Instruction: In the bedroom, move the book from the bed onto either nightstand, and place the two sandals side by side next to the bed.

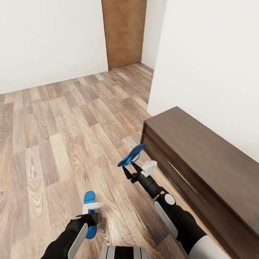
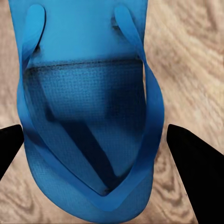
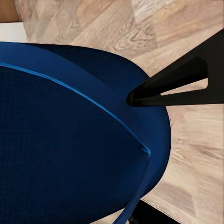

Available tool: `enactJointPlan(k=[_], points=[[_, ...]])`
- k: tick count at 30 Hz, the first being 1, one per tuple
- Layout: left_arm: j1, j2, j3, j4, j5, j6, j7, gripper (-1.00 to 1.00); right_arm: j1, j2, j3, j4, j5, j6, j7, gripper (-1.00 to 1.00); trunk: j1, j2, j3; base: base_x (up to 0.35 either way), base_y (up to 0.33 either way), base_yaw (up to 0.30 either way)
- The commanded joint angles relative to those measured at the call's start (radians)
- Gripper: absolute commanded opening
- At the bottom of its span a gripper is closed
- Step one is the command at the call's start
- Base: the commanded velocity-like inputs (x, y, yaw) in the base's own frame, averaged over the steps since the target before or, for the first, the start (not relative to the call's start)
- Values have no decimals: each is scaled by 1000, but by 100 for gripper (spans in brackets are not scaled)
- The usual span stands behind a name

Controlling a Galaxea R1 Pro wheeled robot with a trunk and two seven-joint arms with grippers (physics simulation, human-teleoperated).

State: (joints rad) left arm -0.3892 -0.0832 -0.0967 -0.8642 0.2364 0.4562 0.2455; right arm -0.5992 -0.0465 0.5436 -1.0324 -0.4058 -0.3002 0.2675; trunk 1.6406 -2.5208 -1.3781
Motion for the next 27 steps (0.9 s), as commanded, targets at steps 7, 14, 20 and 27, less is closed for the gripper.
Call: enactJointPlan(k=[7,14,20,27], points=[[0,0,-3,-1,11,4,9,-100,-1,-1,2,0,-11,-2,4,-100,-3,1,22,0,0,261],[0,0,-3,-1,11,4,9,-100,-1,-1,2,0,-11,-2,4,-100,-6,3,47,0,0,98],[0,0,-4,-1,11,3,9,-100,-1,-1,2,0,-11,-2,4,-100,-9,4,70,0,0,3],[0,0,-3,-1,11,4,9,-100,-1,-1,2,0,-11,-2,4,-100,-12,6,97,0,0,9]])
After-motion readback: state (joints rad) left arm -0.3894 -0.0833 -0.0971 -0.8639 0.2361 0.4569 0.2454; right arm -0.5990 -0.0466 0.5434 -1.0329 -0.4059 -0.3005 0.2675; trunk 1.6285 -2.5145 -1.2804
